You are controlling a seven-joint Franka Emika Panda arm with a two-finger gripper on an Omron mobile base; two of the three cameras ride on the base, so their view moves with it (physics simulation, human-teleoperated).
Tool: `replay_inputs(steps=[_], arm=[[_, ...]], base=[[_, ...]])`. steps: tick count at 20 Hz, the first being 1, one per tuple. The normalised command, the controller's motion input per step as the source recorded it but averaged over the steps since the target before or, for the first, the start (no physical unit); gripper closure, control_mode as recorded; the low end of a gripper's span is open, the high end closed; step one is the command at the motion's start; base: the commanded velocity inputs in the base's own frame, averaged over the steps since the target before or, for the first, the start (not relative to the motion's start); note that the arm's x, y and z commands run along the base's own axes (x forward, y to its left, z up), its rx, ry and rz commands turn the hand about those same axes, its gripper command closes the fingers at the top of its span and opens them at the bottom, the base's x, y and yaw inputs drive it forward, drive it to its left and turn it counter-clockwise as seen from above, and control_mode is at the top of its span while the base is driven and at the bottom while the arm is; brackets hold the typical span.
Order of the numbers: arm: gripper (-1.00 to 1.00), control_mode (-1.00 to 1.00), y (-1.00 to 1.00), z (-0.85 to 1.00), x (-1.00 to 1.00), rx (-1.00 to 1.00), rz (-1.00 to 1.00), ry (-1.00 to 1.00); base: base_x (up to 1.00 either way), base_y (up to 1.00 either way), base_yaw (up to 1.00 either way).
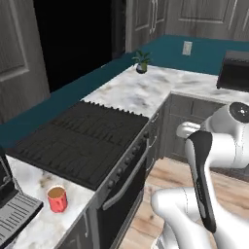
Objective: Take a sugar cube from the saucer and place it inside the coffee. Then, grab milk from the fridge and place it next to the coffee on the counter to sweeten the coffee.
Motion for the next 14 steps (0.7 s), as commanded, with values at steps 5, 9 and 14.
replay_inputs(steps=[5, 9, 14], arm=[[-1.0, 1.0, 0.0, 0.0, 0.0, 0.0, 0.0, 0.0], [-1.0, 1.0, 0.0, 0.0, 0.0, 0.0, 0.0, 0.0], [-1.0, 1.0, 0.0, 0.0, 0.0, 0.0, 0.0, 0.0]], base=[[0.0, -0.71, -0.71], [0.08, -0.66, -0.7], [0.2, -0.53, -0.7]])
